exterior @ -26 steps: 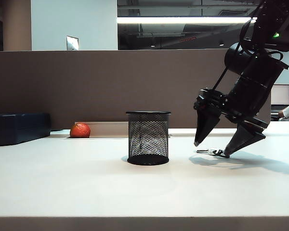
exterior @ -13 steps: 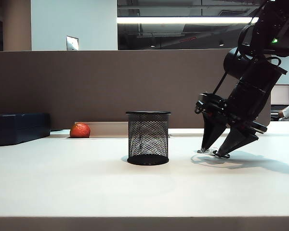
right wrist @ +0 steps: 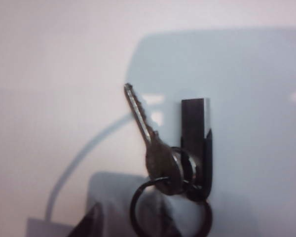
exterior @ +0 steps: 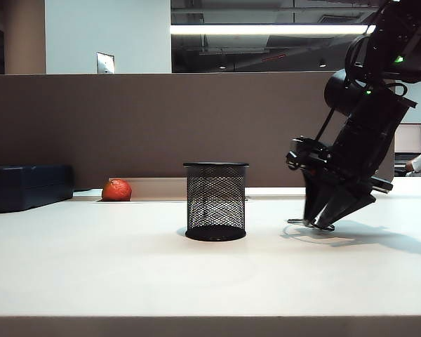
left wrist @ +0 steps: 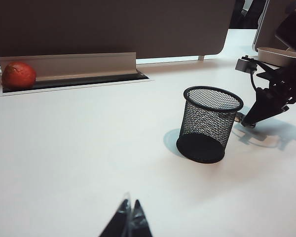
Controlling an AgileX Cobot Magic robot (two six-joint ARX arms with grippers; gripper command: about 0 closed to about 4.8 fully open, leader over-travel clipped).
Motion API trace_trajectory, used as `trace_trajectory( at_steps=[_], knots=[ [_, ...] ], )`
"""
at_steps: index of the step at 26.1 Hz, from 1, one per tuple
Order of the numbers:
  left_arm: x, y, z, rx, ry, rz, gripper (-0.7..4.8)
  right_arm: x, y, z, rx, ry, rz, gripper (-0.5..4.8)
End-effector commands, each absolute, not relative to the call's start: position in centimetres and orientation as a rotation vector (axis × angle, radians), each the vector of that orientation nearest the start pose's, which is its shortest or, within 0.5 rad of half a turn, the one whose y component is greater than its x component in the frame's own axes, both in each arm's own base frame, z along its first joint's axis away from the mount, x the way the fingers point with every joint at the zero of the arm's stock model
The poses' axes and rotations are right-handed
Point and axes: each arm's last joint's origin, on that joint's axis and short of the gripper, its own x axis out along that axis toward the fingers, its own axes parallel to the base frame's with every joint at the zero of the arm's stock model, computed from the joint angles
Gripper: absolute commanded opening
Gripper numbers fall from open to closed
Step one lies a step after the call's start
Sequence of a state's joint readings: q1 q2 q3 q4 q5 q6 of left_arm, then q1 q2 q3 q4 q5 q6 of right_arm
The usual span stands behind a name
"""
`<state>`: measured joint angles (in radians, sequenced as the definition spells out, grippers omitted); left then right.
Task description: Pick up a bunch of keys from the table, then put them into the black basket.
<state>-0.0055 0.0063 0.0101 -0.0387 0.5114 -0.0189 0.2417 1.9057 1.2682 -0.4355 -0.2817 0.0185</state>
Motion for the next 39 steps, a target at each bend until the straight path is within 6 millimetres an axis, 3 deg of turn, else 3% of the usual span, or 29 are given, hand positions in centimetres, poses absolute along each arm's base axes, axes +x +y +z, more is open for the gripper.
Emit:
trace_trajectory(
  at_steps=[1, 22, 39],
  knots=[
    [9.4, -1.5, 16.5, -0.024, 0.027, -0.514, -0.06, 37.2, 9.9, 17.0, 0.02, 1.098, 0.431, 0.06],
    [9.4, -1.5, 16.5, -0.024, 0.027, -0.514, -0.06, 37.0, 9.9, 17.8, 0.023, 1.075, 0.438, -0.09],
    [9.4, -1.5, 16.3, -0.028, 0.045, -0.514, -0.06, 38.3, 10.3, 25.0, 0.042, 0.957, 0.486, -0.08]
  ],
)
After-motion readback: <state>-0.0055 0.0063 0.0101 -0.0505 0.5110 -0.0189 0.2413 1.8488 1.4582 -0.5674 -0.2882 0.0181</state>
